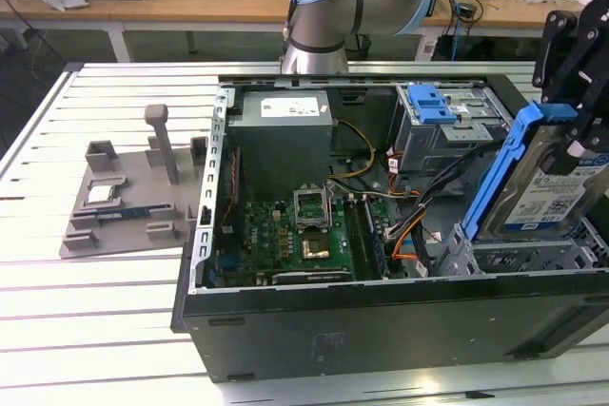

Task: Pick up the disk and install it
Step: 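Insert the disk into the insertion slot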

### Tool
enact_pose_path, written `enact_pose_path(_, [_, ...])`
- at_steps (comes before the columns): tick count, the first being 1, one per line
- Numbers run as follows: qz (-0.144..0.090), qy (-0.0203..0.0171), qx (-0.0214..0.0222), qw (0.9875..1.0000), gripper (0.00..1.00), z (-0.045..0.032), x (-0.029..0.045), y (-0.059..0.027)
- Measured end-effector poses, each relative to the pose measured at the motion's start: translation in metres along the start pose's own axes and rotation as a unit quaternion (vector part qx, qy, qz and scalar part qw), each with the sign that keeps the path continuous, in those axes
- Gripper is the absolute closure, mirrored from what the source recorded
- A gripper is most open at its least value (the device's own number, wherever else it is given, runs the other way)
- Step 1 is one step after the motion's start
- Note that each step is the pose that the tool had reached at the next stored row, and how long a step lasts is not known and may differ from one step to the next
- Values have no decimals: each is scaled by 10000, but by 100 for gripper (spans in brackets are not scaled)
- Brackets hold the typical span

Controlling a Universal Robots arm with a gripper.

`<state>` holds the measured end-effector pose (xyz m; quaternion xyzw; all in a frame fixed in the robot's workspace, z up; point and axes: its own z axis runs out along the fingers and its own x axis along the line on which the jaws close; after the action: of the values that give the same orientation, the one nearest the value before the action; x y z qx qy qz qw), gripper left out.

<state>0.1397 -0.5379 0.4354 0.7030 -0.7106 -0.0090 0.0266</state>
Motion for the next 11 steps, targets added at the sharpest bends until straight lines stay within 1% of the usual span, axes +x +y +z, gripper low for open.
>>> enact_pose_path(5, [8,-1,-15,10000,63,38,-1,-2])
enact_pose_path(8, [7,0,-45,10000,63,116,-3,-9])
enact_pose_path(11, [7,-1,-59,10000,63,225,-6,-19])
